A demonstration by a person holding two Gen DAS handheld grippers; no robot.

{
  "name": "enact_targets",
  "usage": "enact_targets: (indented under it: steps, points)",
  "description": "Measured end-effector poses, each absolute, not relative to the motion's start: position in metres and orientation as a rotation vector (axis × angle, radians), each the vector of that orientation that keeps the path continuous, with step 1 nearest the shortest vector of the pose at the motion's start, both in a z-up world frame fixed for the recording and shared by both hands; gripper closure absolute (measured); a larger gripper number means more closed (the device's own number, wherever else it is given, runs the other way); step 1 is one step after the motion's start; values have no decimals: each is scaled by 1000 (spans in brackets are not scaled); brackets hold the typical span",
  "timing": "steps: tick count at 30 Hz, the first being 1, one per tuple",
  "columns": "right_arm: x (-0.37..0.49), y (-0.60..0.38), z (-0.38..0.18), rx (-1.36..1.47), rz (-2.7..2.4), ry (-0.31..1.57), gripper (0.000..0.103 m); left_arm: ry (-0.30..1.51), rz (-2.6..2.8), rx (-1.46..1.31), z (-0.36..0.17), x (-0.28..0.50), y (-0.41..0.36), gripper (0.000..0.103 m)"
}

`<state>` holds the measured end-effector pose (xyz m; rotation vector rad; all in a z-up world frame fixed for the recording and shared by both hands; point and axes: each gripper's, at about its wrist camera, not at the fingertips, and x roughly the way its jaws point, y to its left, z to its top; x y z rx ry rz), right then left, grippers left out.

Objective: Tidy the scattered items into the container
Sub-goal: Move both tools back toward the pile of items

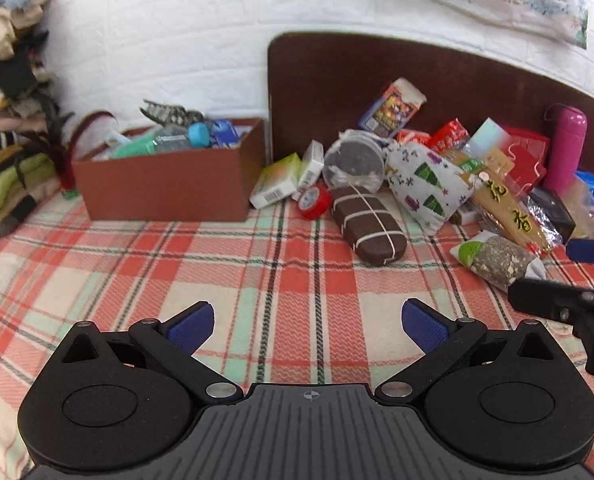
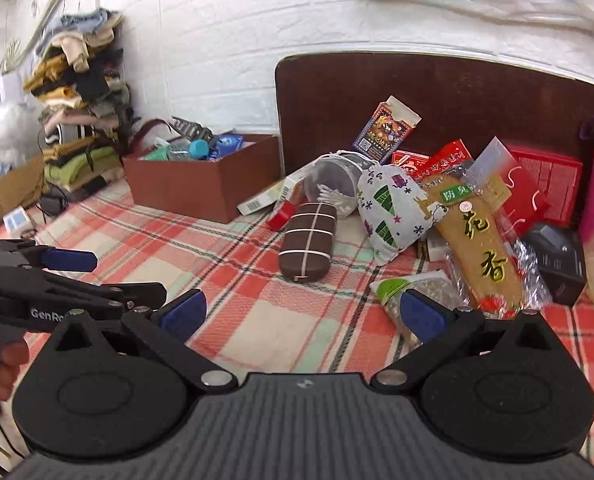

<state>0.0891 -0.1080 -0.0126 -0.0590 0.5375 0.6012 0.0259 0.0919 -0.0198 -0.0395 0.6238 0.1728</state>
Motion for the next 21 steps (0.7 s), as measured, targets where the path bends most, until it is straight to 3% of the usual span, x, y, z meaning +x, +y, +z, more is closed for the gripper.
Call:
enact_targets:
  steps: [8,16,21]
  points:
    - [80,-108,-23,-70,607,546,0,613,166,-52,-17,20,94,0]
    - [143,-80,-52,-62,591,599,0,641,167,-105,-22,81,115,0]
    - [190,-49,-72,-107,609,607,11,673,159,-108,-30,122,121,0]
